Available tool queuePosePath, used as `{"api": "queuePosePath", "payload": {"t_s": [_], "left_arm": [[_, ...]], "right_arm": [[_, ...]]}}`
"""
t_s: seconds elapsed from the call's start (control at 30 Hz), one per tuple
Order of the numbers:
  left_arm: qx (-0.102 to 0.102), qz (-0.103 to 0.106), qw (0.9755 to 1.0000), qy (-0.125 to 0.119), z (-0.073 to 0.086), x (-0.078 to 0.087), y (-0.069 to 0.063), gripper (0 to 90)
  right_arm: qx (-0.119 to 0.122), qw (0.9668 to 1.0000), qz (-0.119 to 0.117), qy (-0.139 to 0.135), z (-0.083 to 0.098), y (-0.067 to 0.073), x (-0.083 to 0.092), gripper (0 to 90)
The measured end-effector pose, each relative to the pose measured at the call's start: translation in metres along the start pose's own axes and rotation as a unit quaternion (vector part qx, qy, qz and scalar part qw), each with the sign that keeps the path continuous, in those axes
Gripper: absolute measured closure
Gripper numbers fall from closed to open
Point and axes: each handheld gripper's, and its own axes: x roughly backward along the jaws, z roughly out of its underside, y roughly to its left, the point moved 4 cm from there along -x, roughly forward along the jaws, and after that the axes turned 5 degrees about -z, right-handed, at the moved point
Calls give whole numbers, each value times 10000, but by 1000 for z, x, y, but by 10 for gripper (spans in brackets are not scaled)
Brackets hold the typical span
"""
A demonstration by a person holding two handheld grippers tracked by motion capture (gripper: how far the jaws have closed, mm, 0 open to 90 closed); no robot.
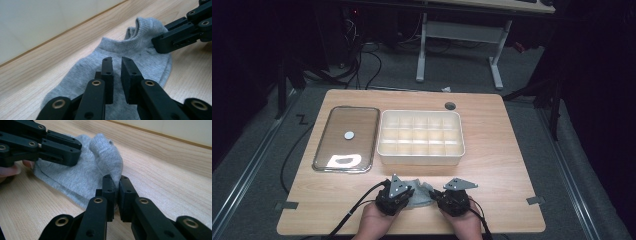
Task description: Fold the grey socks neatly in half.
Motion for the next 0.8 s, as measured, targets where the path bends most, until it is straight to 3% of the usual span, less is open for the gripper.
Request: {"api": "queuePosePath", "payload": {"t_s": [0.23,0.37,0.5,0.57,0.6,0.8], "left_arm": [[-112,-185,9997,115,4,-6,-3,814],[-147,-255,9995,65,4,-6,-6,812],[-256,-358,9990,27,3,-9,-13,812],[-289,-369,9989,20,2,-11,-16,812],[-351,-389,9986,23,0,-12,-19,812],[-426,-338,9985,14,-7,-20,-31,809]], "right_arm": [[-1,10000,-64,-43,0,2,2,856],[-147,9994,-263,-174,-1,2,8,856],[-347,9964,-654,-409,-5,6,16,857],[-371,9957,-730,-442,-5,7,18,857],[-408,9938,-872,-548,-8,9,20,858],[-503,9909,-969,-784,-13,9,26,859]]}}
